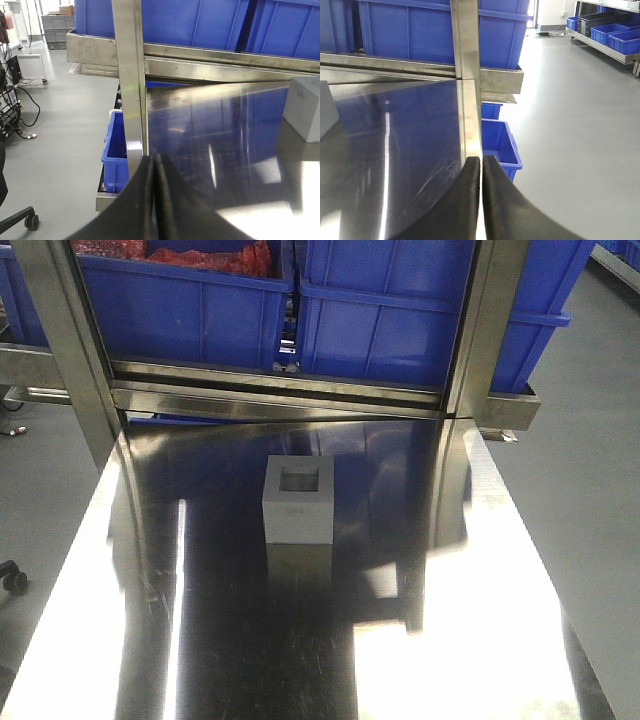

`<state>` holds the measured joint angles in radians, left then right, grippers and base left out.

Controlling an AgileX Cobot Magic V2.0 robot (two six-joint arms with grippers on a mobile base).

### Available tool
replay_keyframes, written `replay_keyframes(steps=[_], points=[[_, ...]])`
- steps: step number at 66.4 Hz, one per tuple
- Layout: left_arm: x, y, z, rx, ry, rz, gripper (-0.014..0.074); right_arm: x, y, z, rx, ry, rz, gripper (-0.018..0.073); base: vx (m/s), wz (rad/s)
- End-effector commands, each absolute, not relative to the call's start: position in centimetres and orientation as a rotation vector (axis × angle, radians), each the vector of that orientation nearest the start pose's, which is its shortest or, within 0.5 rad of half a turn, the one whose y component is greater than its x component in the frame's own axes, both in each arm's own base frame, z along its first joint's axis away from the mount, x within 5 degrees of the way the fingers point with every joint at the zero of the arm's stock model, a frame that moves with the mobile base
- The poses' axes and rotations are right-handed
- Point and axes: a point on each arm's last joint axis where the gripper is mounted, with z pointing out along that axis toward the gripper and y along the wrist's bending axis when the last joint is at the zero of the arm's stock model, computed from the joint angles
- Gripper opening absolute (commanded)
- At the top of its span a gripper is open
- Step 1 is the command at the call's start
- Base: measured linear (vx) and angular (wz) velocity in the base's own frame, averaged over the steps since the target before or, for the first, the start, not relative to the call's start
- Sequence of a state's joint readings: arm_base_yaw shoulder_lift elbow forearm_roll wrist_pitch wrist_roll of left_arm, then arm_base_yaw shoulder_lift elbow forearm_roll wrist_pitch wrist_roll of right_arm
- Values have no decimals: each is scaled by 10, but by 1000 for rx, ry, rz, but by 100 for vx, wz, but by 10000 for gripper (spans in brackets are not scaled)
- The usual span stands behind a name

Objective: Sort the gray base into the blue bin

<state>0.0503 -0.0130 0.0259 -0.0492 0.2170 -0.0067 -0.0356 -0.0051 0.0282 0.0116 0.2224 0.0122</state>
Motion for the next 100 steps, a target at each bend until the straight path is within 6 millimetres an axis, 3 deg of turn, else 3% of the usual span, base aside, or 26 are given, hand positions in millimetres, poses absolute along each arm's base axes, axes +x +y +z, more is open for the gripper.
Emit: replay_keyframes(steps=[1,83,91,100], points=[[55,2,200,-86,1605,-13,-6,58,-2,189,34,1676,-20,-5,0,0],[54,2,207,-85,1543,-11,-6,58,-2,189,34,1676,-20,-5,0,0],[53,3,218,-90,1464,-16,-6,58,-2,189,34,1676,-20,-5,0,0],[45,2,253,-82,1407,-18,-6,58,-2,189,34,1676,-20,-5,0,0]])
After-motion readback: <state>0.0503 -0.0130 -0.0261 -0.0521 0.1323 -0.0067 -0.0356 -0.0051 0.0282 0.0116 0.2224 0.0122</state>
